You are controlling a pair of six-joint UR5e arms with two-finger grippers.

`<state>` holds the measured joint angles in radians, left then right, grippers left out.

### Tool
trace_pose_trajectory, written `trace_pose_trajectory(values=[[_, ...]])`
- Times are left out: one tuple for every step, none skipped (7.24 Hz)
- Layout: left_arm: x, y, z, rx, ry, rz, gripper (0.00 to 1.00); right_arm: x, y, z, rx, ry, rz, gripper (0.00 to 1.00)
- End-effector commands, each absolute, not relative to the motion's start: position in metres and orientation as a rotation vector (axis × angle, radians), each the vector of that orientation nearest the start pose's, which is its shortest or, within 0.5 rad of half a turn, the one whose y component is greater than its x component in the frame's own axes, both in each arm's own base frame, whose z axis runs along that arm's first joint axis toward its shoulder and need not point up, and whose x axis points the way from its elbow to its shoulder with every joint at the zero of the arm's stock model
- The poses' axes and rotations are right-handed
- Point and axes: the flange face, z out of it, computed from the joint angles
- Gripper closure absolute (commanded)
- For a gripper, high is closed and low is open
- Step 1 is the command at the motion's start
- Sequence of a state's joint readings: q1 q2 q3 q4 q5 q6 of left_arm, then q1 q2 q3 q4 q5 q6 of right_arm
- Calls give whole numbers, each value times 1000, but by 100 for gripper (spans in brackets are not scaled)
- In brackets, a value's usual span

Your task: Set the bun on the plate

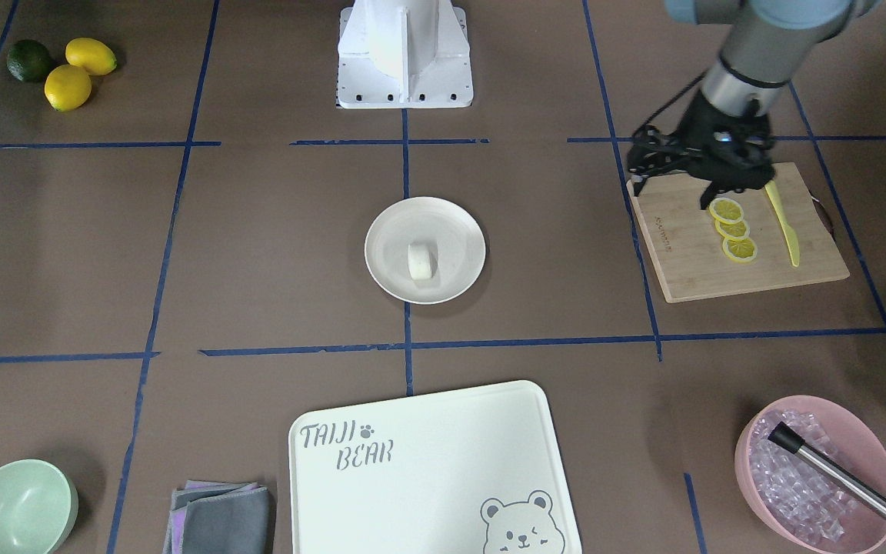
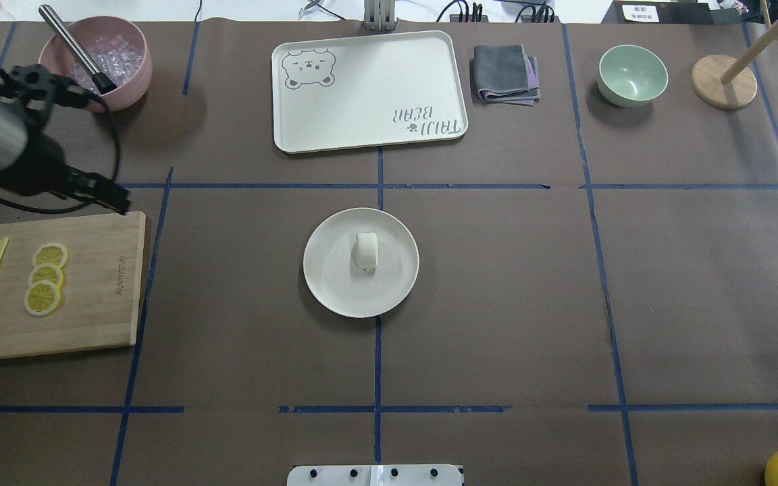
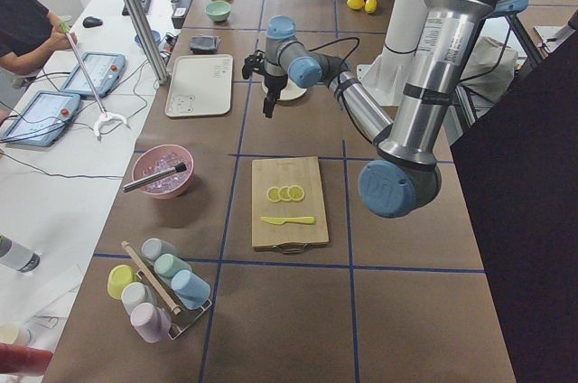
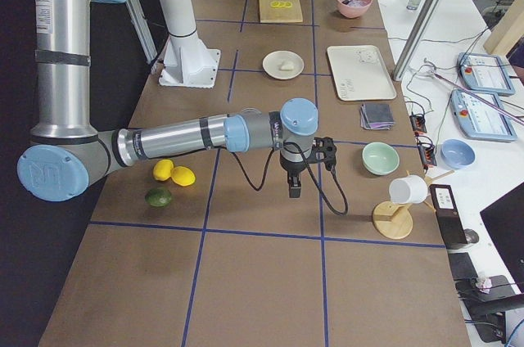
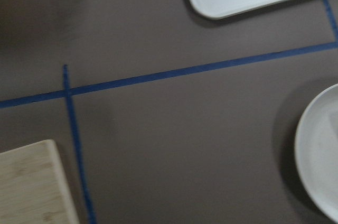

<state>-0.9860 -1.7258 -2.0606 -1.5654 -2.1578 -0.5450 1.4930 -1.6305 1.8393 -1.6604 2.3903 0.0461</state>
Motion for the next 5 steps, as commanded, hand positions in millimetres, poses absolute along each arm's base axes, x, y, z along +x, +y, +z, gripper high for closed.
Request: trace_pose_trajectory(values=[[72,-481,466,211,805,306,1,49,-466,607,44,-814,-152,0],[24,-490,533,175,826,305,1,57,-467,627,39,-811,-179,0],[-15,-492,566,172,832,280,1,70,-465,645,40,-813,-196,0],[-26,-490,580,129,830,239,1,80,-461,658,43,-815,-207,0],[-30,-481,586,90,833,216,1,81,-460,660,42,-816,-207,0]])
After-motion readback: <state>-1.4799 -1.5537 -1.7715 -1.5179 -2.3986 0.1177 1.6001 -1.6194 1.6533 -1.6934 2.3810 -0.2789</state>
